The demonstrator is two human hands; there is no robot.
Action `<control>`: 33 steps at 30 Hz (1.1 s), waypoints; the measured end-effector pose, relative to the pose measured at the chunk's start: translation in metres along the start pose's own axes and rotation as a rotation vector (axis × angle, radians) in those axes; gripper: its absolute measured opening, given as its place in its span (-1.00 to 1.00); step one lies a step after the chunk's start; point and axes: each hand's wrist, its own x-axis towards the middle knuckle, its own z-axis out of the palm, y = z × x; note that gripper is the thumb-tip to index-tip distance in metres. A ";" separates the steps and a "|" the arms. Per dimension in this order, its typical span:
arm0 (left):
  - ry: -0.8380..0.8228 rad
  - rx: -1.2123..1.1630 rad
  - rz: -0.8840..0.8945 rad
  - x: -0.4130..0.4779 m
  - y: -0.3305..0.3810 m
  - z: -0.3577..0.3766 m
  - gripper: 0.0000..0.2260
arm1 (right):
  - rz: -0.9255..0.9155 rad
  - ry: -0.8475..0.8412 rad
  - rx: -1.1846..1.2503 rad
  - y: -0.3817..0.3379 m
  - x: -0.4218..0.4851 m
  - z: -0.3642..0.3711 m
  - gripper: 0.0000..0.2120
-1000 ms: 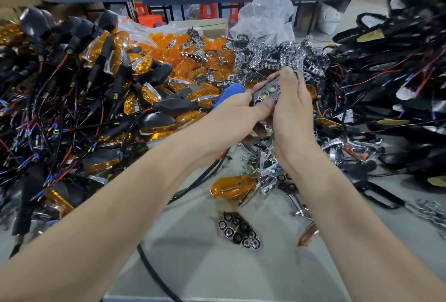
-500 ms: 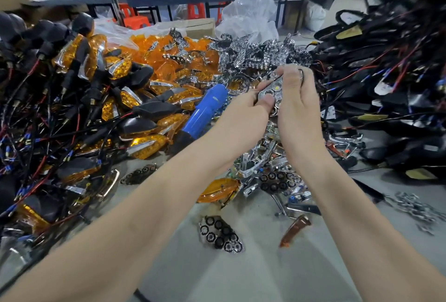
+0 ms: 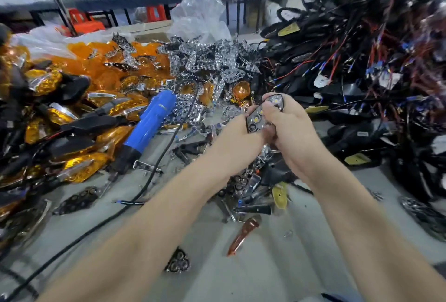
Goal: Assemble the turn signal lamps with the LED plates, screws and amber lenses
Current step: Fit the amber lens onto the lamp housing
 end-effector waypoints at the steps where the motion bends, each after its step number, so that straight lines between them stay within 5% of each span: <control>1: -0.005 0.003 -0.019 0.004 -0.001 0.005 -0.68 | 0.001 0.022 -0.010 0.002 -0.001 -0.002 -0.87; 9: -0.017 0.036 0.073 0.016 -0.004 0.024 -0.62 | -0.075 0.197 0.024 0.008 -0.011 -0.005 -0.86; 11: -0.050 0.078 0.109 0.015 -0.003 0.021 -0.77 | -0.095 0.245 0.052 0.012 -0.012 -0.005 -0.87; 19: -0.231 0.310 0.094 -0.003 -0.011 -0.021 -0.81 | 0.062 0.160 0.593 0.026 -0.002 0.004 -0.84; 22: -0.155 0.457 0.097 -0.004 -0.024 -0.042 -0.70 | 0.100 0.189 0.737 0.026 0.004 0.001 -0.84; 26: -0.049 0.586 0.110 0.000 -0.049 -0.063 -0.84 | 0.104 0.212 0.840 0.024 0.009 -0.003 -0.81; 33: -0.335 0.780 0.098 0.005 -0.059 -0.060 -0.28 | 0.072 0.200 0.837 0.021 0.014 -0.001 -0.76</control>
